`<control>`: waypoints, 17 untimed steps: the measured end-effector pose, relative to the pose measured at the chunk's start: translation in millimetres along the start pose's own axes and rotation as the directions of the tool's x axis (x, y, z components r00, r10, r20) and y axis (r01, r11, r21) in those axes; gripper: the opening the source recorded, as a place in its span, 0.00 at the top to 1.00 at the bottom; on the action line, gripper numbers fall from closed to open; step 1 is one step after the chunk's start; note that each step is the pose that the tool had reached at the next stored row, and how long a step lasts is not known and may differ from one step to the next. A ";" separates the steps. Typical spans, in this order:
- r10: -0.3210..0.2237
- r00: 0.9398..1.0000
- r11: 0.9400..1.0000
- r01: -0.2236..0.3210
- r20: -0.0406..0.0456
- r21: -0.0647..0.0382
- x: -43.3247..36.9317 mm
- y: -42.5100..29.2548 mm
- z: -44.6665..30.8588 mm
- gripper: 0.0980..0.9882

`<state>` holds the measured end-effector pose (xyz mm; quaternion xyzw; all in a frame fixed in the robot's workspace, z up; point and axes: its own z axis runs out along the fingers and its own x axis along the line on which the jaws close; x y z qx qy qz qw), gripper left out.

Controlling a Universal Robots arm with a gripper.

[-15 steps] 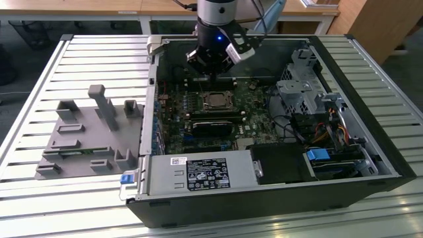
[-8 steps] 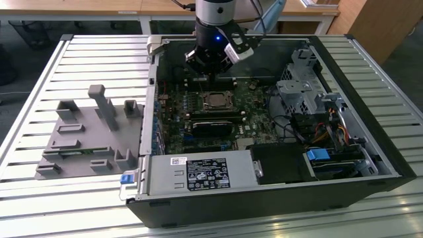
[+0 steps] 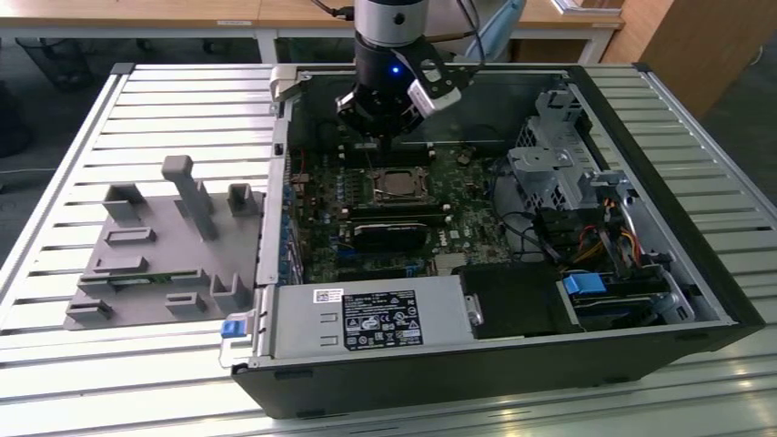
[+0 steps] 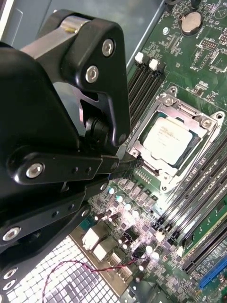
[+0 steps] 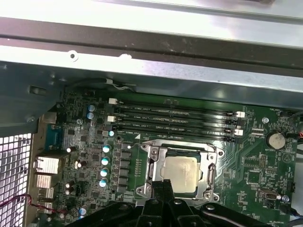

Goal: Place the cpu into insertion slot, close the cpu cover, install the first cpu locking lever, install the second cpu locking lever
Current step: 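Install the first cpu locking lever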

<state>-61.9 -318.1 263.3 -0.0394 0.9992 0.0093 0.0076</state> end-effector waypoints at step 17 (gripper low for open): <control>0.000 1.000 1.000 0.000 0.007 0.000 15.1 1.2 -0.1 0.99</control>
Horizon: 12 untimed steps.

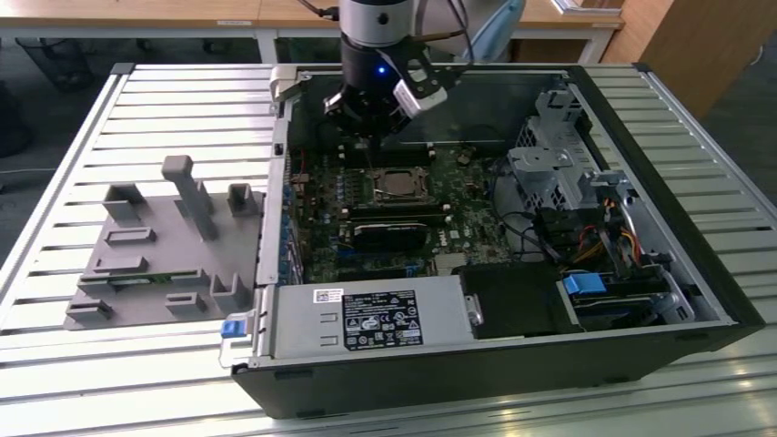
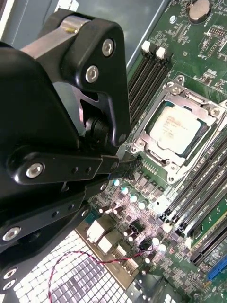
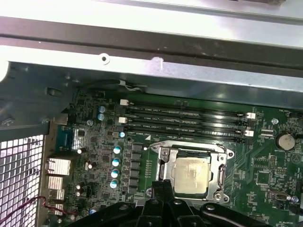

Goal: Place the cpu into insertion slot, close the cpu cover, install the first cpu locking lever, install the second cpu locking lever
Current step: 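Install the first cpu locking lever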

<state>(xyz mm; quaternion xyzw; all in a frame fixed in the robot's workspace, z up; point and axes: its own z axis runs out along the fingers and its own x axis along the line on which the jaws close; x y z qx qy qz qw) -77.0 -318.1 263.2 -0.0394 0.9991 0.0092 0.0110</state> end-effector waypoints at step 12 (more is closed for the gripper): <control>0.000 1.000 1.000 0.000 0.005 0.000 14.1 1.2 0.2 0.99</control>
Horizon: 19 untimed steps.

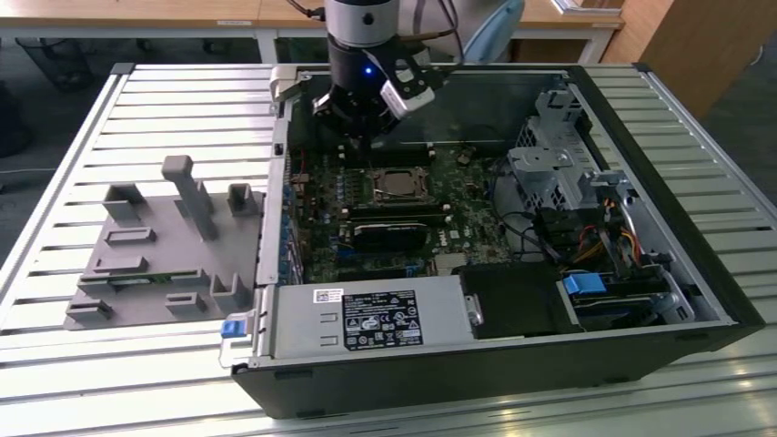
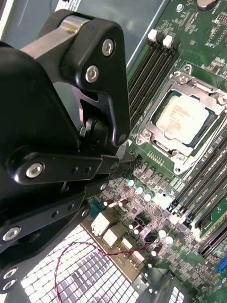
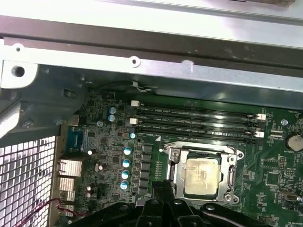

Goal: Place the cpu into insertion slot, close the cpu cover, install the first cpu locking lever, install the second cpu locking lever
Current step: 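Install the first cpu locking lever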

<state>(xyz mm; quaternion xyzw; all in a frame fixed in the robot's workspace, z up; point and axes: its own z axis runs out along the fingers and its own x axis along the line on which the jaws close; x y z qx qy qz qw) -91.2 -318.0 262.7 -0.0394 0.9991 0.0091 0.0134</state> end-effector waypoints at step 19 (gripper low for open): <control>0.000 1.000 1.000 0.000 0.004 0.001 12.1 20.6 2.2 0.99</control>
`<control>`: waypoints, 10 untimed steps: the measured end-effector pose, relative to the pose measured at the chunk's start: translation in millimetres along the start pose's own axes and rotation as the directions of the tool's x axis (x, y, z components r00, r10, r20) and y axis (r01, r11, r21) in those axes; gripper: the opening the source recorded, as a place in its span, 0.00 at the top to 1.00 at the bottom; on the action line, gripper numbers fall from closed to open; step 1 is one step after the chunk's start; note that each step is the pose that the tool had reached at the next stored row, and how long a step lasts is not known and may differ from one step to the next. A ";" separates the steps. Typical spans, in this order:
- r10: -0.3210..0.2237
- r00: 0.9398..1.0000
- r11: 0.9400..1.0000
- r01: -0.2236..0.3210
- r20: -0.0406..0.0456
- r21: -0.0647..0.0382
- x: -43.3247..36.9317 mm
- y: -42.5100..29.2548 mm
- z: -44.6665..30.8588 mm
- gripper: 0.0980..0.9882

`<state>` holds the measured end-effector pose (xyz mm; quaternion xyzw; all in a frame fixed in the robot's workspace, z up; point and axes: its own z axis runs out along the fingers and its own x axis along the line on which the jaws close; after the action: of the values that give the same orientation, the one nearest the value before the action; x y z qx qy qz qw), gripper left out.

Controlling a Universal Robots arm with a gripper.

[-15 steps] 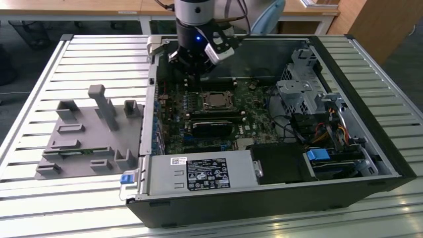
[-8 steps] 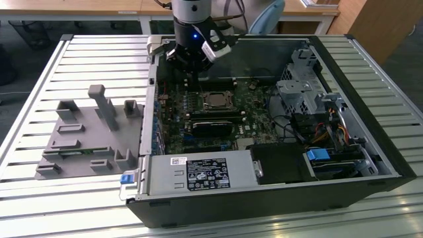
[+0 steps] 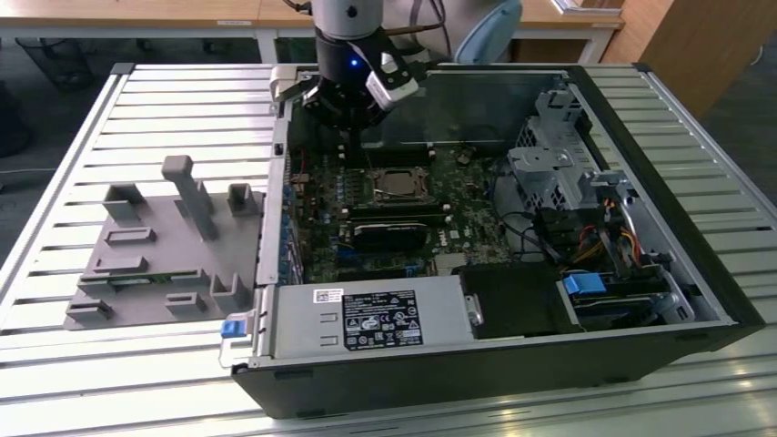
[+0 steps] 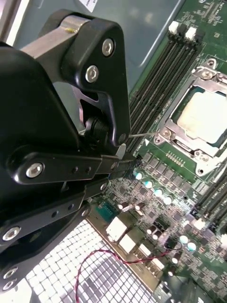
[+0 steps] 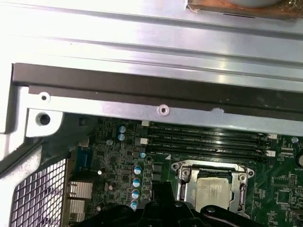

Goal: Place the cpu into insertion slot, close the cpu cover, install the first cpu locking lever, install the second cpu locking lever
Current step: 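Install the first cpu locking lever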

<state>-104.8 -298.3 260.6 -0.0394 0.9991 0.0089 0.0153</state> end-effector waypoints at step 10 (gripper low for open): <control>0.004 1.000 1.000 -0.004 0.002 0.000 2.6 9.9 2.2 0.99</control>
<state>-108.1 -288.6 258.4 -0.0372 0.9991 0.0089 0.0161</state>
